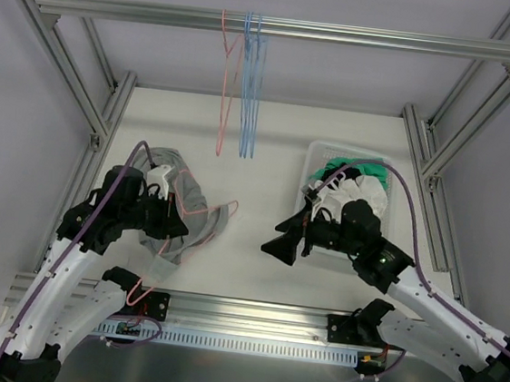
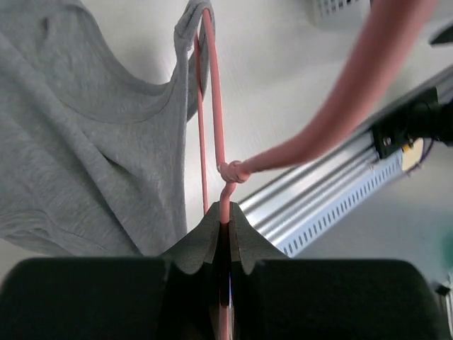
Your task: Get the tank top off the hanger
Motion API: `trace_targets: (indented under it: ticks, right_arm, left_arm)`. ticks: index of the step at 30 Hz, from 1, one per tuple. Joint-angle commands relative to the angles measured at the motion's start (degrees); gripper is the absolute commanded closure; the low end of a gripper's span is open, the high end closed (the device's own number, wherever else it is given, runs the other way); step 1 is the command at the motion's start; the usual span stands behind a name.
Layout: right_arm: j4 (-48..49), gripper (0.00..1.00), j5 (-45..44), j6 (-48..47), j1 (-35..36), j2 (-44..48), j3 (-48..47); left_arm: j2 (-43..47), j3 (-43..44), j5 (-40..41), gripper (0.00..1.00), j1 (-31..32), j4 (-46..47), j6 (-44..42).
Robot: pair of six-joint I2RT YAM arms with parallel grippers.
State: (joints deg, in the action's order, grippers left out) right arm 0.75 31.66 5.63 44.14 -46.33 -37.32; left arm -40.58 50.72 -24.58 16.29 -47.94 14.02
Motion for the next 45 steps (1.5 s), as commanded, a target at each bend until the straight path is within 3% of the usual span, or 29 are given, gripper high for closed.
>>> trace_targets:
  ticks: [1, 4, 8, 12, 17, 20, 21, 23, 24, 31, 35, 40, 45]
  right_arm:
    - [12.7, 0.06, -14.7, 2.7, 3.7, -3.5, 2.9]
    - [13.5, 0.16, -16.3, 2.2, 6.5, -11.0, 0.4]
    - [13.3, 0.20, -18.5, 2.0, 10.3, -20.6, -5.5]
    - [13.6, 0.21, -21.5, 3.5, 11.9, -25.3, -8.2]
    - [13.7, 0.37, -24.5, 2.5, 12.4, -27.9, -10.5]
    - [13.7, 0.54, -25.7, 1.8, 12.3, -28.9, -11.0]
    - [13.7, 0.68, -26.2, 1.7, 12.3, -29.0, -10.8]
    - [13.6, 0.82, -27.2, 1.2, 12.4, -28.6, -10.4]
    - [13.2, 0.98, -29.0, 1.1, 12.4, -28.2, -10.1]
    - [9.5, 1.00, -41.5, -1.7, 11.9, -19.5, -7.5]
    - [0.5, 1.00, -47.8, -1.6, 5.8, -17.4, -10.0]
    - [-5.0, 1.00, -41.6, -1.9, -0.6, -19.9, -12.6]
    - [-4.9, 1.00, -23.1, 0.9, -1.0, -10.8, -15.1]
  left_arm:
    - [5.2, -4.2, -7.8, 1.00, 3.0, 2.0, 5.0]
    - [8.0, -4.7, -13.5, 1.00, 3.3, 2.4, 5.9]
    - [8.8, -3.2, -16.1, 1.00, 3.3, 3.5, 6.5]
    - [8.2, -2.7, -18.3, 1.00, 3.4, 5.0, 7.2]
    - [8.5, -2.6, -20.4, 1.00, 3.4, 6.0, 7.3]
    - [9.5, -2.4, -20.9, 1.00, 3.4, 6.4, 7.4]
    - [9.9, -2.4, -20.9, 1.00, 3.4, 6.4, 7.4]
    - [10.1, -2.5, -21.0, 1.00, 3.4, 6.5, 7.5]
    - [10.1, -2.5, -21.1, 1.00, 3.3, 6.5, 7.5]
    - [10.1, -2.7, -22.9, 1.00, 3.4, 6.5, 6.6]
    - [9.3, -2.4, -26.4, 1.00, 3.4, 6.5, 6.3]
    - [9.1, 3.7, -28.5, 1.00, 3.4, 6.5, 6.0]
    - [8.7, 15.4, -32.2, 1.00, 3.4, 15.7, 8.1]
